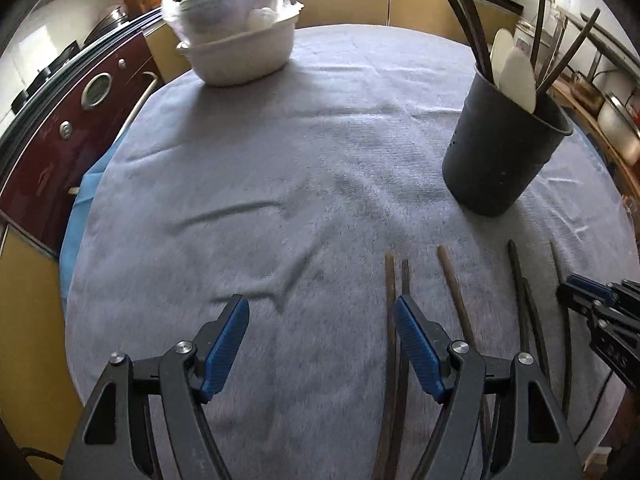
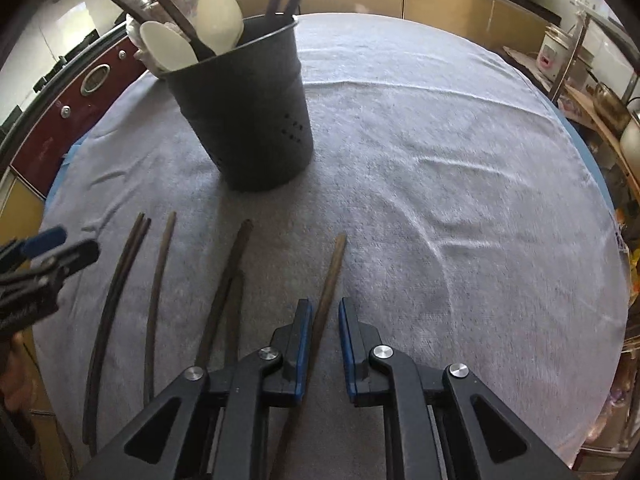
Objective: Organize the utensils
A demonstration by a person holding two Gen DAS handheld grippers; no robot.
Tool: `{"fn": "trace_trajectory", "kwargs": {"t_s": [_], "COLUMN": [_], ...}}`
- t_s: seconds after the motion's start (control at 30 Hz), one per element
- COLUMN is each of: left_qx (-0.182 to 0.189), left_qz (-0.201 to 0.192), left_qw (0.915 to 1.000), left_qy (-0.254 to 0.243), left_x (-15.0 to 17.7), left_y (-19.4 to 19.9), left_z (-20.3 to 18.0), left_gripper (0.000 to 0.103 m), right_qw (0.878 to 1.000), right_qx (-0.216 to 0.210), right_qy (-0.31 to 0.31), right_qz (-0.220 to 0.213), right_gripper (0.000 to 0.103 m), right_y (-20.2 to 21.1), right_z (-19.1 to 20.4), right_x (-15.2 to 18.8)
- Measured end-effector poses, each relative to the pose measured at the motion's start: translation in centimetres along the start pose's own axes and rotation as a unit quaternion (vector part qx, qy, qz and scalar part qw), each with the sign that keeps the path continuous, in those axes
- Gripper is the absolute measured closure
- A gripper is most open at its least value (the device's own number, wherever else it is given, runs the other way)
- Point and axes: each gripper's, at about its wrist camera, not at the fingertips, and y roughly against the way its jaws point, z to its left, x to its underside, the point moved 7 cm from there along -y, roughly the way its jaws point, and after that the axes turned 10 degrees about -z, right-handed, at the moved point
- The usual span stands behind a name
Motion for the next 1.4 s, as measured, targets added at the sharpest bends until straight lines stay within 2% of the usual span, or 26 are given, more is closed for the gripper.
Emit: {"fn": "trace_trajectory", "kwargs": {"t_s": [0.2, 0.4, 0.53, 0.6, 0.67, 0.8, 0.93, 1.07, 1.13, 1.23, 1.33, 1.37, 1.4], "left_qx": [0.007, -0.003, -0.025, -0.016, -0.007, 0.000, 0.011, 0.022, 0.010, 0.019, 0.024, 0.029, 0.033], "left_qz": [0.019, 0.017, 0.027, 0.029, 0.016, 0.004, 0.020, 0.031, 0.039, 0.049, 0.048, 0.048, 0.050], "left_qw": [0.9998, 0.9998, 0.9992, 0.9994, 0.9998, 0.9998, 0.9991, 0.9992, 0.9992, 0.9984, 0.9985, 0.9984, 0.9982], "left_qy": [0.001, -0.009, -0.013, 0.001, 0.006, -0.020, -0.035, -0.012, -0.005, 0.019, 0.013, 0.011, 0.005], "left_x": [0.3, 0.8, 1.5, 1.6, 1.1, -0.2, -0.2, 0.4, 1.0, 1.3, 1.2, 1.0, 0.9], "left_y": [-1.6, -1.3, -1.5, -1.2, -0.6, -0.1, -1.1, -1.6, -1.8, -1.8, -1.6, -1.5, -1.4], "left_z": [-0.3, -0.1, 1.0, 1.4, 1.2, -0.3, -1.8, -1.0, 0.1, 1.0, 0.9, 0.6, 0.3], "left_gripper": [0.027, 0.027, 0.027, 0.027, 0.027, 0.027, 0.027, 0.027, 0.028, 0.030, 0.033, 0.035, 0.042], "right_qw": [1.000, 1.000, 1.000, 1.000, 1.000, 0.999, 0.999, 1.000, 0.999, 1.000, 0.999, 0.999, 0.999], "right_qx": [-0.003, -0.011, -0.015, -0.018, -0.021, -0.027, -0.028, -0.027, -0.028, -0.029, -0.028, -0.030, -0.033], "right_qy": [0.001, -0.004, -0.008, -0.010, -0.013, -0.018, -0.018, -0.016, -0.015, -0.012, -0.007, -0.007, -0.010], "right_qz": [-0.005, -0.007, -0.007, -0.007, -0.004, 0.001, -0.001, -0.001, -0.001, 0.001, 0.015, 0.023, 0.033], "right_gripper": [0.087, 0.087, 0.087, 0.087, 0.087, 0.087, 0.087, 0.087, 0.087, 0.087, 0.087, 0.087, 0.088], "right_y": [0.6, 0.7, -0.1, -0.1, -0.2, 0.0, 0.2, -0.1, -0.2, -0.3, -0.5, -0.6, -0.7], "right_z": [-0.4, -1.3, -1.8, -2.1, -2.3, -2.8, -3.1, -2.9, -2.7, -2.6, -2.4, -2.4, -2.4], "right_x": [0.9, 1.4, 1.0, 1.0, 0.8, 0.1, -0.2, 0.1, 0.1, 0.1, -0.2, -0.4, -0.6]}}
